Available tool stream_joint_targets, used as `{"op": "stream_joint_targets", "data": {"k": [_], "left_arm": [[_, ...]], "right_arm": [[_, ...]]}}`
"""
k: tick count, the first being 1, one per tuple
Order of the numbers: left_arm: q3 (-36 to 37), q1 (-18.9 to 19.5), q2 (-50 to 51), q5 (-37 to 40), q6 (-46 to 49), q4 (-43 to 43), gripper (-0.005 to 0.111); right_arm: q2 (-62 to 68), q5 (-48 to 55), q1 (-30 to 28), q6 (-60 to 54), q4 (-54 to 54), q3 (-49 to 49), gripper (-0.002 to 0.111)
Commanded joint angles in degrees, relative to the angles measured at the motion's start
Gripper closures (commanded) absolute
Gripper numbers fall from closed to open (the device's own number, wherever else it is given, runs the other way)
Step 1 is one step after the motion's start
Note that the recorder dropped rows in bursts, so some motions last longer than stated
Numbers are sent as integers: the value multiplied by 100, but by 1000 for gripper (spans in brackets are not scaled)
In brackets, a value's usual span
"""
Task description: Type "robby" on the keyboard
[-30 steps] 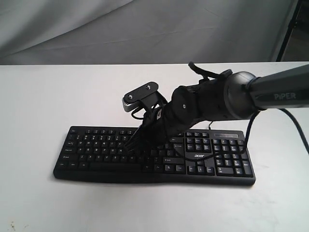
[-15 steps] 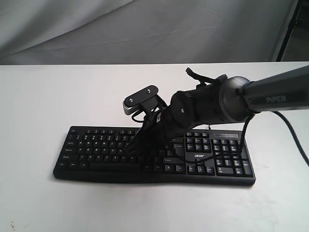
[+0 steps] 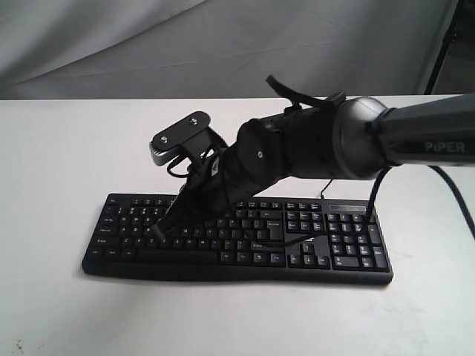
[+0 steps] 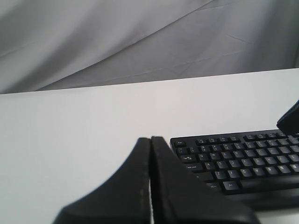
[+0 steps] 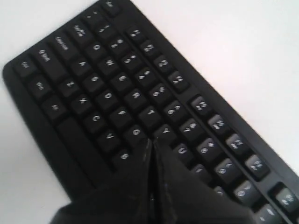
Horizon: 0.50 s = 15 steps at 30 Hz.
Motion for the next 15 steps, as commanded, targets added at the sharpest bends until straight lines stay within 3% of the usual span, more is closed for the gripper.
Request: {"op": "stream_joint_targets", "data": {"k": [1,15], "left_arm": [[25,-36,-20,-42,-16,27,107],[25,-36,-20,-42,-16,27,107]], "right_arm": [[116,-89,218,2,22,-36,108],[428,-510,310,-25,236,-36,108]]}}
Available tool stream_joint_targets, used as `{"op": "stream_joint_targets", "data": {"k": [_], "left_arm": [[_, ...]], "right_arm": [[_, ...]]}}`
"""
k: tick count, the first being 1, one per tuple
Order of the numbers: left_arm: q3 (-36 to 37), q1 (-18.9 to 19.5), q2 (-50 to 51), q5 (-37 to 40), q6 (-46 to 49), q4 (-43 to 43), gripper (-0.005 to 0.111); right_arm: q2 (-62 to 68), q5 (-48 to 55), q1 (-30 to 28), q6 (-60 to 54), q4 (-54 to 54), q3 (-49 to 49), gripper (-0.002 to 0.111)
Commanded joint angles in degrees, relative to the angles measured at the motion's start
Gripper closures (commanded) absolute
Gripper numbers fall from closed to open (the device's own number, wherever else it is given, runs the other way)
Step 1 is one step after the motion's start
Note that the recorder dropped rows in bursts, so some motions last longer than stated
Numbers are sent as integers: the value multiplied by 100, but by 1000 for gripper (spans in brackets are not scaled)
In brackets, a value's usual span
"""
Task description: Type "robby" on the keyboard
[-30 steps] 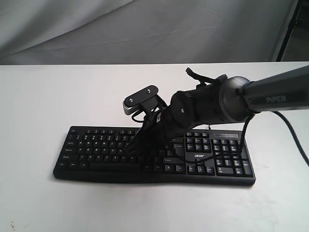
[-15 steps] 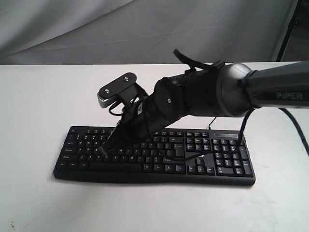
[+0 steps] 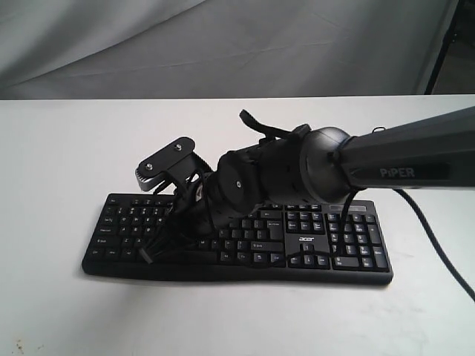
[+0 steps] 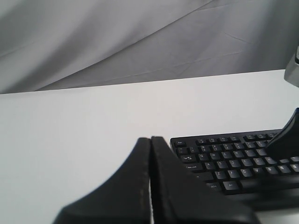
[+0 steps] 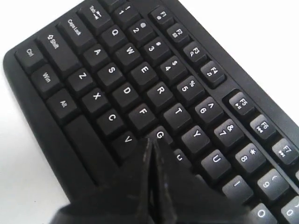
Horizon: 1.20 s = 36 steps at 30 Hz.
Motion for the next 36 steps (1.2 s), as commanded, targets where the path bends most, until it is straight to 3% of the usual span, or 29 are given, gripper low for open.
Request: {"op": "stream_joint_targets", "data": {"k": [1,36], "left_arm": [[25,-36,-20,-42,-16,27,107],[25,-36,-20,-42,-16,27,107]], "right_arm": [[-3,-111,22,-36,131,-36,108],[200,-68,81,-63,264,-36,108]]}}
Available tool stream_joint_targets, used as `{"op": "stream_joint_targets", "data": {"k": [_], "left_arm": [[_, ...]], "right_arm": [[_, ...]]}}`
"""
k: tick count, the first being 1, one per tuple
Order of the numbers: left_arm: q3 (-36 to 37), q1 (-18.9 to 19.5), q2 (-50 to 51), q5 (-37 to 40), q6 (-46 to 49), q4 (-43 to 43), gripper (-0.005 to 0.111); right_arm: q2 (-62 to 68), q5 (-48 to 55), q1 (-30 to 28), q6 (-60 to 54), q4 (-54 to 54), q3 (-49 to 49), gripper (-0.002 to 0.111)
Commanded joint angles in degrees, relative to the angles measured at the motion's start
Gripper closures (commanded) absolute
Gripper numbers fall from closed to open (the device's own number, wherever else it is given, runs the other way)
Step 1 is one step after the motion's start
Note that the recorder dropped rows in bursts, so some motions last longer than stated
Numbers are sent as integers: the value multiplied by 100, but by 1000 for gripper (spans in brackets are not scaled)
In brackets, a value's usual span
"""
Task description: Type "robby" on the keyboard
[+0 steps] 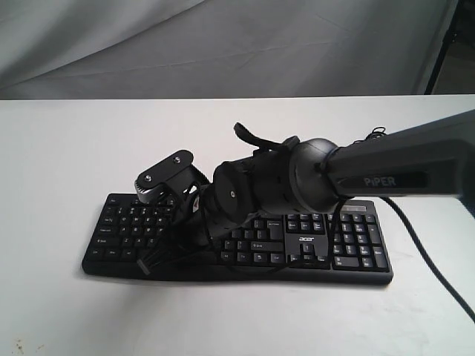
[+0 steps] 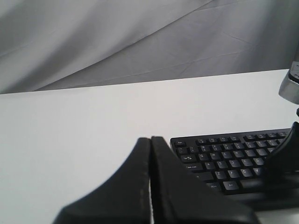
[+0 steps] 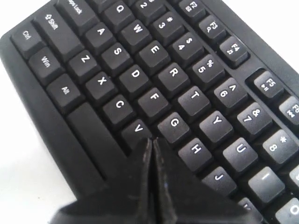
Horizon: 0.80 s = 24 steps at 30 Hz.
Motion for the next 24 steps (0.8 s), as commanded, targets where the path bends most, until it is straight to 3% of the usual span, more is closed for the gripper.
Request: {"op": "stream_joint_targets", "data": {"k": [1,24], "left_arm": [[25,-36,-20,-42,-16,27,107],[25,-36,-20,-42,-16,27,107]], "right_arm": [[-8,-83,7,-40,18,-36,108],[72,-75,-19,-90,-77,-36,108]]}}
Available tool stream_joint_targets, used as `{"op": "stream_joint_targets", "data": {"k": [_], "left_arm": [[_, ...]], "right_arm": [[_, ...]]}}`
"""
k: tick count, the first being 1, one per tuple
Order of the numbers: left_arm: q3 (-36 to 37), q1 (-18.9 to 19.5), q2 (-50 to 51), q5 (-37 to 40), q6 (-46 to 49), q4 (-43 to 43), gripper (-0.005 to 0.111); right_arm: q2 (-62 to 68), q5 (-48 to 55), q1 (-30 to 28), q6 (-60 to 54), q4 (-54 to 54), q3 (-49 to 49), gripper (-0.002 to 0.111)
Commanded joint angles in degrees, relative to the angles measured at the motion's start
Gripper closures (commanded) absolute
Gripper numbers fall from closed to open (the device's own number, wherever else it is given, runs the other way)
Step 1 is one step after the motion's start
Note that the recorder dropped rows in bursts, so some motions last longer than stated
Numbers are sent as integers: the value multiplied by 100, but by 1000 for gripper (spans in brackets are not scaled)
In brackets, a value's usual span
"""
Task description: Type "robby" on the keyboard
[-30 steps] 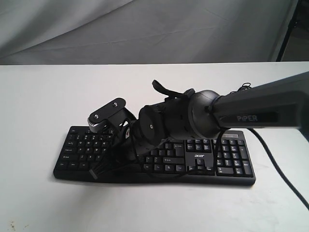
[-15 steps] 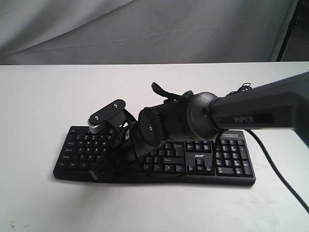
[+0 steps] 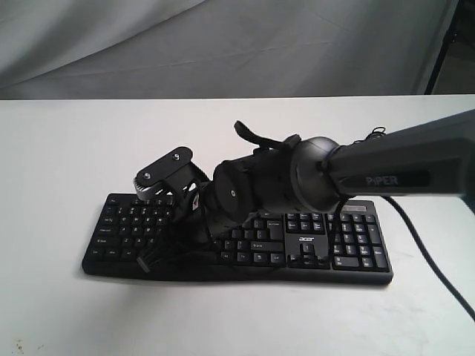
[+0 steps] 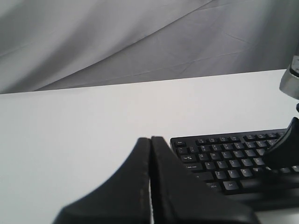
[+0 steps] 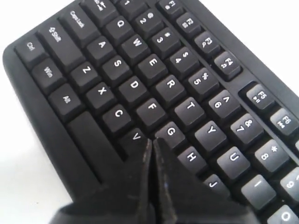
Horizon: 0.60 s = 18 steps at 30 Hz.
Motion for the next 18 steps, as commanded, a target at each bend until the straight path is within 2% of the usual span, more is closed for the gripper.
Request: {"op": "stream_joint_targets", "data": {"k": [1,9,14,18], "left_arm": [[25,-36,-20,-42,-16,27,107],[25,-36,-20,-42,-16,27,107],[25,-36,-20,-42,-16,27,107],[25,-36,-20,-42,-16,27,107]], "right_arm": [[118,54,-19,-68,13,-36,108],[-41,2,-134,-79,38,-52,108],[5,732,-404,-66,-94,-609,108],[19,905,-488,-66,-195,-837,108]]}}
